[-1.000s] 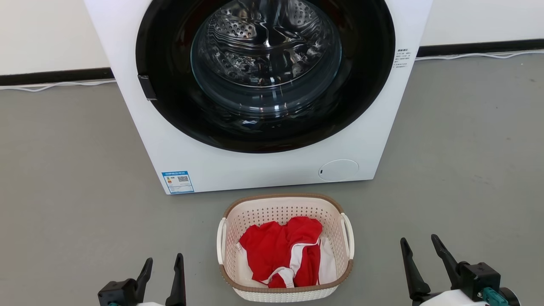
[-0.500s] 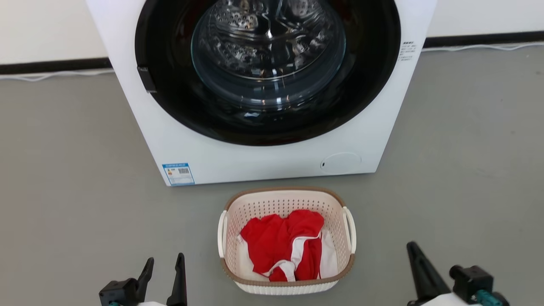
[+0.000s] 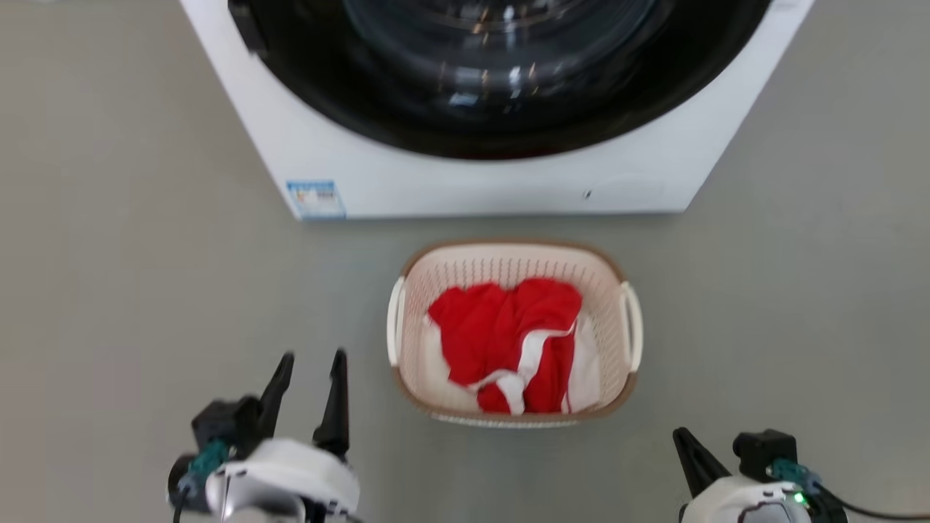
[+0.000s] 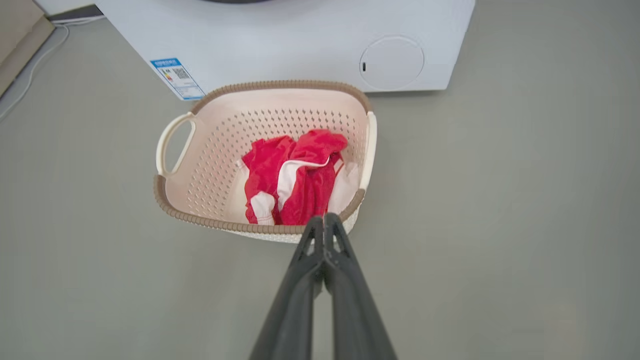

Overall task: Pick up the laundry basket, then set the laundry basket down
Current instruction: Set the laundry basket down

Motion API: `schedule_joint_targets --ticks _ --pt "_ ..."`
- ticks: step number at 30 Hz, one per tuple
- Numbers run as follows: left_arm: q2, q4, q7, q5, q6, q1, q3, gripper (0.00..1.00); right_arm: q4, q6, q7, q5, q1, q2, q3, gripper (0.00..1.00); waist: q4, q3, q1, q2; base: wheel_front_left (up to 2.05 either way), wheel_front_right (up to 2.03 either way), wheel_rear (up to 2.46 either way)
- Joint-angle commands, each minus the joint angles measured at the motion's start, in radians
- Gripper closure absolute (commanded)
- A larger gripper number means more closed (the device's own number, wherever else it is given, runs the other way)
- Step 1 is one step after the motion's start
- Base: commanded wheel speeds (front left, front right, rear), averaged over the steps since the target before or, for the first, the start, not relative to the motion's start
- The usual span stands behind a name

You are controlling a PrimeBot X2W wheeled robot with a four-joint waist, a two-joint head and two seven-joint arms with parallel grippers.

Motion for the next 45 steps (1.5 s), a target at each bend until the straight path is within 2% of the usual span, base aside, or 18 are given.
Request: schedule_joint_targets --ticks 1,10,20,26,45 --pt "0.007 -0.028 -0.009 -0.008 -0.005 -0.043 0.022 0.00 0.007 0.006 0.004 0.005 -0.031 -0.007 0.029 1.00 0.043 0.069 0.0000 -0.0001 0.00 0.00 0.00" --pt "0.007 -0.033 -0.009 -0.004 -0.010 -0.161 -0.009 0.00 0.261 0.006 -0.012 0.024 -0.211 0.002 0.024 1.00 0.099 0.209 0.0000 -0.0001 0.00 0.00 0.00" --pt "0.007 -0.043 -0.009 0.019 -0.012 -0.220 -0.008 0.00 0.461 0.006 -0.034 0.034 -0.363 -0.009 -0.020 1.00 0.112 0.310 0.0000 -0.0001 0.00 0.00 0.00" --pt "0.007 -0.062 -0.009 0.021 -0.016 -0.230 0.004 0.00 0.512 0.006 -0.041 0.037 -0.426 -0.030 -0.053 1.00 0.105 0.350 0.0000 -0.0001 0.00 0.00 0.00" --pt "0.007 -0.129 -0.009 0.036 -0.022 -0.215 0.032 0.00 0.546 0.006 -0.063 0.016 -0.562 -0.077 -0.155 1.00 0.095 0.450 0.0000 -0.0001 0.00 0.00 0.00"
